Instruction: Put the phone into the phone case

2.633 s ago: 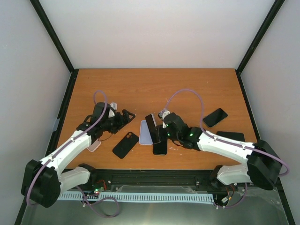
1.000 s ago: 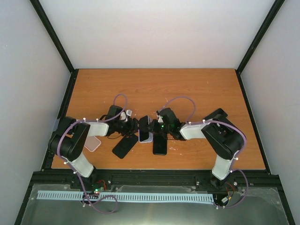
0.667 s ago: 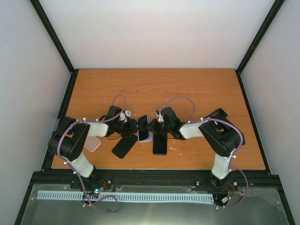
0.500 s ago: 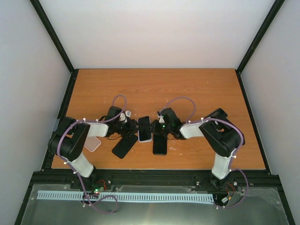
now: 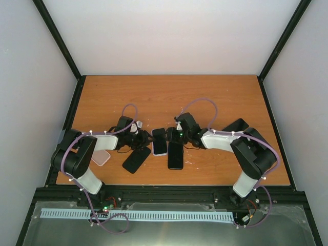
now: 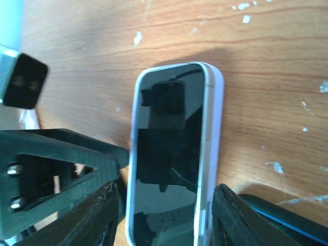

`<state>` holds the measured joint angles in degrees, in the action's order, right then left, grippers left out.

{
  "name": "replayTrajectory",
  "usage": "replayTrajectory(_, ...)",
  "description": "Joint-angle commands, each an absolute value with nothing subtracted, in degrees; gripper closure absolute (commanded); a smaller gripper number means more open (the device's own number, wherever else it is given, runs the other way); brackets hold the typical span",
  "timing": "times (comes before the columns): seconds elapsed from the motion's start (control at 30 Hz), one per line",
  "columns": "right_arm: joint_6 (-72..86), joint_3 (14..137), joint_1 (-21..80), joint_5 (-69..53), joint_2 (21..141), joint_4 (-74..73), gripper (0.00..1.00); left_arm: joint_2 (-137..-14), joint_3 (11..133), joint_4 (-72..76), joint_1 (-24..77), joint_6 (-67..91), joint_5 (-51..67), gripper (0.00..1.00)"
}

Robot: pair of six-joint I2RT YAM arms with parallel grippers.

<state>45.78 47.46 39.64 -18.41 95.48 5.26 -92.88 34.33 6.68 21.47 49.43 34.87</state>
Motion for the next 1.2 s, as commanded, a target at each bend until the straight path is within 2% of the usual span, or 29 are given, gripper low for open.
replayTrajectory(0.0,45.2,50.3,39.3,-17.1,99.2,3.5,0.51,-93.3,35.8,4.8,21.4,48.3,33.2,0.52)
replayTrajectory(0.43,50.0,50.0,39.6,-24.4,105.2,11.0,0.44,-95.7,35.6,6.9,21.4,48.4,34.6,0.6)
replayTrajectory(0.67,57.4,47.4,39.6,-33.4,106.5,24.1,0.43,-95.3,35.4,7.2,21.4,48.4,35.1,0.61)
replayTrajectory(0.8,62.6,45.2,39.6,-35.8,106.7,32.5,0.43,-94.9,34.2,8.3,21.4,48.7,35.6,0.61)
replayTrajectory(0.97,69.0,41.8,39.6,-37.9,106.6,44.4,0.43,-93.6,33.1,9.9,21.4,49.2,37.0,0.54)
replayTrajectory(1.17,71.5,40.5,39.6,-38.3,106.3,48.7,0.43,-90.7,30.7,11.9,21.4,50.3,36.4,0.5)
